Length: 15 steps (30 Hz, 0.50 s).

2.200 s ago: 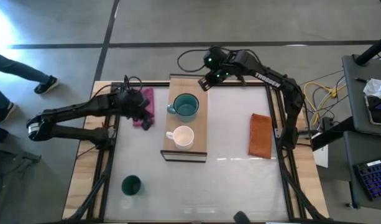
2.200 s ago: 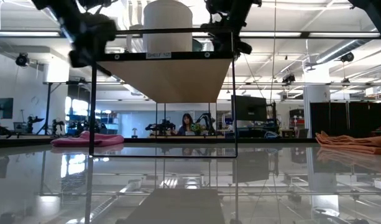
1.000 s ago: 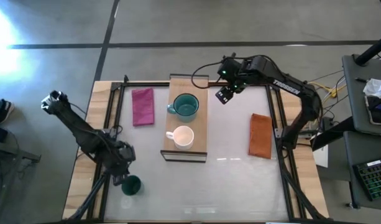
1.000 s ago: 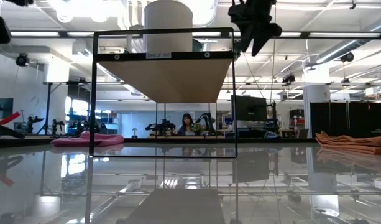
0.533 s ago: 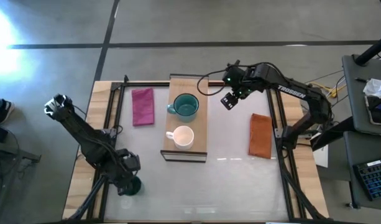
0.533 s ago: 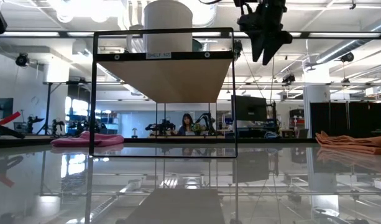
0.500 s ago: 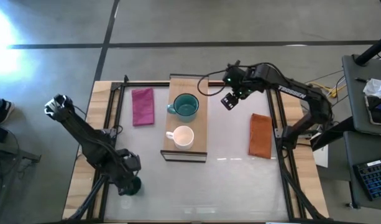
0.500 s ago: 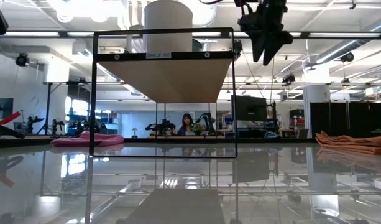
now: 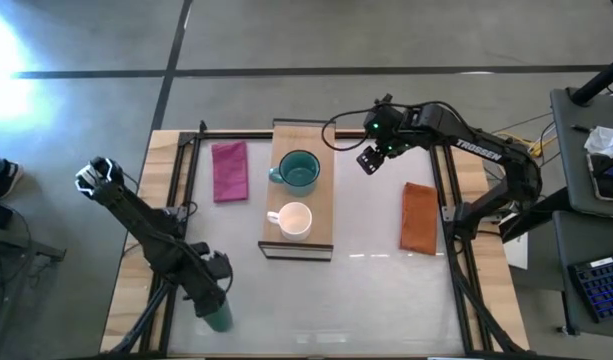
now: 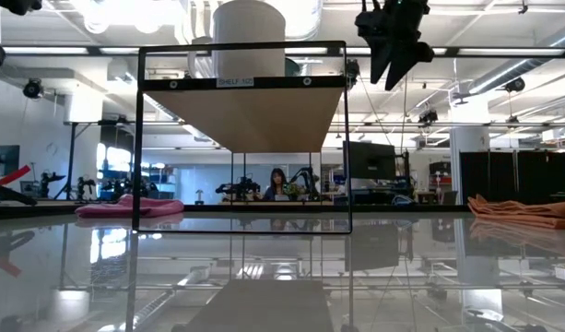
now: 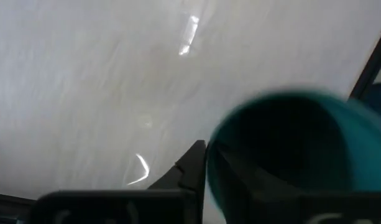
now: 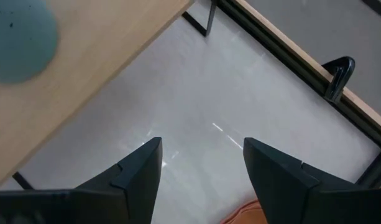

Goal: Stack small to large cups/mugs on shelf
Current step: Put the green cup on the shelf

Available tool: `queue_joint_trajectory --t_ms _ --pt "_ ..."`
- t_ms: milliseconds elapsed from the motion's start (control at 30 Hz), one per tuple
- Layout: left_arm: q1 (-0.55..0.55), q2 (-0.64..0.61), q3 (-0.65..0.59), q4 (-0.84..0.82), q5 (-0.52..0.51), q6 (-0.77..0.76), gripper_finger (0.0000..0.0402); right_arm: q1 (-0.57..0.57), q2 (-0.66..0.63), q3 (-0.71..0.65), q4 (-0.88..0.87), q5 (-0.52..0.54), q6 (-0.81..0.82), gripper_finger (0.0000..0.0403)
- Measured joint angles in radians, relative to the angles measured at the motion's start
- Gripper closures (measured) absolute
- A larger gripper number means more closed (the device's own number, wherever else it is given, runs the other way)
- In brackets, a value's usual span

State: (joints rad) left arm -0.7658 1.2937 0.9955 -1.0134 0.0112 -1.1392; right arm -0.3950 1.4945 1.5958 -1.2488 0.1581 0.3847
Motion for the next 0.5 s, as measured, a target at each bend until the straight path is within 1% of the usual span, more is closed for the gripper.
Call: queue_joint_trajectory --t_ms 100,233,400,500 --pt "0.000 -0.023 0.000 0.000 -0.009 -0.017 0.0388 0.000 0.000 0.000 0.001 0.000 0.000 0.0183" --pt "0.000 -0.042 -0.001 -0.003 -0.021 -0.033 0.0382 0.000 0.000 0.000 0.002 0.000 0.000 0.0183" --pt "0.000 -0.039 -0.003 -0.008 -0.025 -0.033 0.0368 0.000 0.000 0.000 0.000 0.000 0.008 0.0183" --pt "0.000 -0.024 -0.004 -0.008 -0.048 -0.034 0.0361 0.000 0.000 0.000 -0.002 0.000 0.013 0.0183"
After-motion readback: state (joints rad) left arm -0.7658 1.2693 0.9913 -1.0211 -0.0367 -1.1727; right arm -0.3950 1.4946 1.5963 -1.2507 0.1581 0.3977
